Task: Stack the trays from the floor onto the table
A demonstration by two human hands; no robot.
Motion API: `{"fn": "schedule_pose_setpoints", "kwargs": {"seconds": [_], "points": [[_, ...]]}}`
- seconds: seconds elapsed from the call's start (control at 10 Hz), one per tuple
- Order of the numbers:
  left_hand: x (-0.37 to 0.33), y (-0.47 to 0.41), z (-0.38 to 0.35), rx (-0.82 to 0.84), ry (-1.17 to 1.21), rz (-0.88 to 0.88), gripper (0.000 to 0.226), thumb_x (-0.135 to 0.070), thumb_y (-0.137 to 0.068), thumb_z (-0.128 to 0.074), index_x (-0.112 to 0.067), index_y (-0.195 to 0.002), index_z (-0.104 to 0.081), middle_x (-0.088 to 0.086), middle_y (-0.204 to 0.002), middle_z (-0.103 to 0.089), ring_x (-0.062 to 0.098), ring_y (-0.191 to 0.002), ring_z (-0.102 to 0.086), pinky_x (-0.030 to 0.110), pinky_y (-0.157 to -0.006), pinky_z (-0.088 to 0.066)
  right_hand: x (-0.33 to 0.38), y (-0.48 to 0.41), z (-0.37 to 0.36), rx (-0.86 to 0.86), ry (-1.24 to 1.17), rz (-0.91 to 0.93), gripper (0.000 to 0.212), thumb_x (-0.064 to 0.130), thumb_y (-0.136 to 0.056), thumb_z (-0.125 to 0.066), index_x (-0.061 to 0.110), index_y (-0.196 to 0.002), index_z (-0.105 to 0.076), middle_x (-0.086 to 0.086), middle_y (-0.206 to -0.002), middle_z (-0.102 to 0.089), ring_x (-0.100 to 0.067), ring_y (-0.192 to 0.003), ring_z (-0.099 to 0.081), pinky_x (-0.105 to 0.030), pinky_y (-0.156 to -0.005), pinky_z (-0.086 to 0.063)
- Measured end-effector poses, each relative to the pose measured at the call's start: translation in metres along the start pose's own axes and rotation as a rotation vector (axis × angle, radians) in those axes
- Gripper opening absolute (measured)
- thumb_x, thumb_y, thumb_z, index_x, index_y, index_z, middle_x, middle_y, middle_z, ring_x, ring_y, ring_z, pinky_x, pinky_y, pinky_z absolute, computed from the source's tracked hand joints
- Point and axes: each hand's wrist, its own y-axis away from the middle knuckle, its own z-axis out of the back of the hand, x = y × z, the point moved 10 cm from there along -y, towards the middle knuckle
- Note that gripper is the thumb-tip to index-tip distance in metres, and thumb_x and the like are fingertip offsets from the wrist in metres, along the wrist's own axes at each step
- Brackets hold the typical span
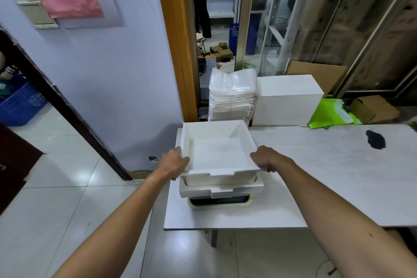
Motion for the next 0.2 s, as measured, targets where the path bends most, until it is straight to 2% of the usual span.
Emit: {"fn": "schedule_pose_setpoints", "kwargs": {"seconds": [0.1, 0.2], "points": [[0.0029, 0.0047, 0.0014, 0.016, 0.135, 0.011, 0.056, -0.041, -0.092, -0.054, -0.015, -0.141, -0.045, 0.007, -0.118, -0.057, 0.026, -0.082, -0.065, 0.035, -0.052, -0.06, -0.0043, -0.0062, -0.0011, -0.007, -0.104, 0.003, 0.027, 0.027, -0.097, -0.043, 0.009, -0.076, -0.044, -0.009, -0.059, -0.048, -0.021, -0.046, -0.04, -0.023, -0.05, -0.031], [0.0105, 0.0145, 0.0009, 0.019, 0.285, 0.063, 0.071, -0.056, -0.095, -0.052, -0.017, -0.151, -0.033, -0.001, -0.122, -0.049, 0.024, -0.065, -0.064, 0.031, -0.053, -0.057, -0.0066, -0.0093, 0.0002, -0.049, -0.144, 0.011, 0.046, 0.049, -0.1, -0.039, 0.009, -0.081, -0.05, -0.007, -0.06, -0.056, -0.023, -0.048, -0.056, -0.028, -0.057, -0.045]]}}
